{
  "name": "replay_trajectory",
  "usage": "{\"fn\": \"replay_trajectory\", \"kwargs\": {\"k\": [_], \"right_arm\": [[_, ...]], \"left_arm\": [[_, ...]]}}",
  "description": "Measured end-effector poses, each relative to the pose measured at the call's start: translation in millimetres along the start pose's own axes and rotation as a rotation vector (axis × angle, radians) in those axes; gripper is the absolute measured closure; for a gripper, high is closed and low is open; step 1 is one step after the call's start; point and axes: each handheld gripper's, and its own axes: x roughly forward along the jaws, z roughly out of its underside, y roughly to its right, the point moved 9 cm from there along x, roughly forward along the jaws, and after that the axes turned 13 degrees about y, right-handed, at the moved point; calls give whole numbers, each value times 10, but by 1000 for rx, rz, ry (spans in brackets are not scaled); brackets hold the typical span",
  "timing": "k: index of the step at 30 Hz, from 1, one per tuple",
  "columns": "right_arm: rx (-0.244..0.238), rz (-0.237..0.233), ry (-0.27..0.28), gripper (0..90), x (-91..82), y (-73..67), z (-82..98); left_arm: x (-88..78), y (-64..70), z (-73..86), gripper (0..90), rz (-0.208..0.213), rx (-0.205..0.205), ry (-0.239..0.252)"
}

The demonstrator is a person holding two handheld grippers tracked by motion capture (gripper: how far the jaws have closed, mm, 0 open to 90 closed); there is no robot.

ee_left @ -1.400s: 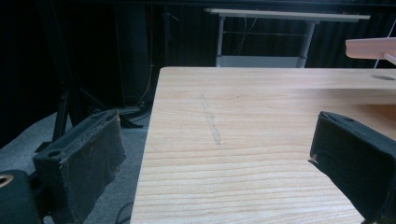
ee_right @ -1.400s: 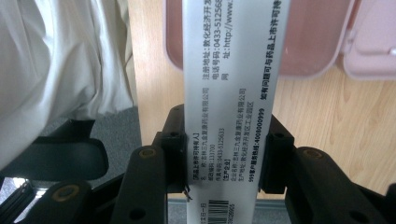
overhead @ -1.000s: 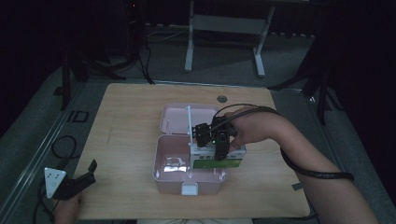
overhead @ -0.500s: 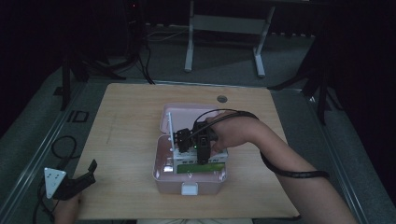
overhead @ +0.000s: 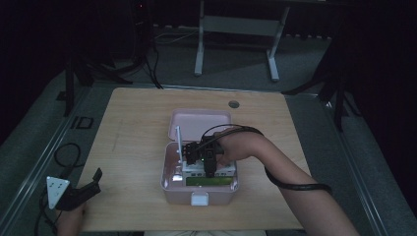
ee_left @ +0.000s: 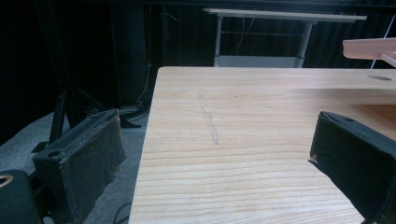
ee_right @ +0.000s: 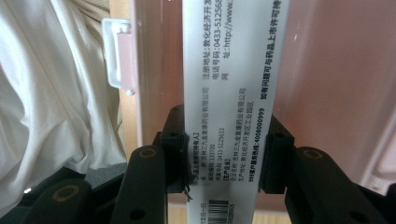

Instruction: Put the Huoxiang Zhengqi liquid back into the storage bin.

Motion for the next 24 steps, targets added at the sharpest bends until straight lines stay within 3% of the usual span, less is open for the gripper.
{"fn": "replay_trajectory", "kwargs": {"k": [10,24], "right_arm": [[38,-32,5,616,316,51,20],[32,-56,15,615,629,37,20]], "left_arm": [[1,0,0,30,4,-4,-1],[1,0,2,30,6,-3,-2]]}}
